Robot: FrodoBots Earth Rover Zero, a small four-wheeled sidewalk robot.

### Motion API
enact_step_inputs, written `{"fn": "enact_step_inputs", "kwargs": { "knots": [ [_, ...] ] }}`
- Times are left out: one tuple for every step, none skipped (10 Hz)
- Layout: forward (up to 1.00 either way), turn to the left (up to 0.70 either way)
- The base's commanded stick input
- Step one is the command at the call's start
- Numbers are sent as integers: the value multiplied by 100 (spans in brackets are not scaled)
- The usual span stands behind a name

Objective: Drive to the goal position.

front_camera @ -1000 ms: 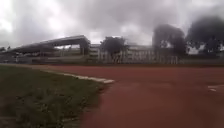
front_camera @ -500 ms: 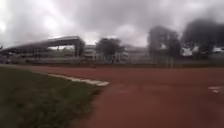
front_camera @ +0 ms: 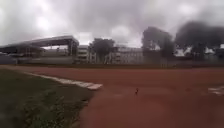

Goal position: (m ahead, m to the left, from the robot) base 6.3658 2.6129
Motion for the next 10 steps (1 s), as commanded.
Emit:
{"fn": "enact_step_inputs", "kwargs": {
  "knots": [
    [70, 0],
    [70, 0],
    [70, 0],
    [70, 0],
    [70, 0],
    [70, 0],
    [70, 0],
    [70, 0],
    [70, 0],
    [70, 0]
  ]
}}
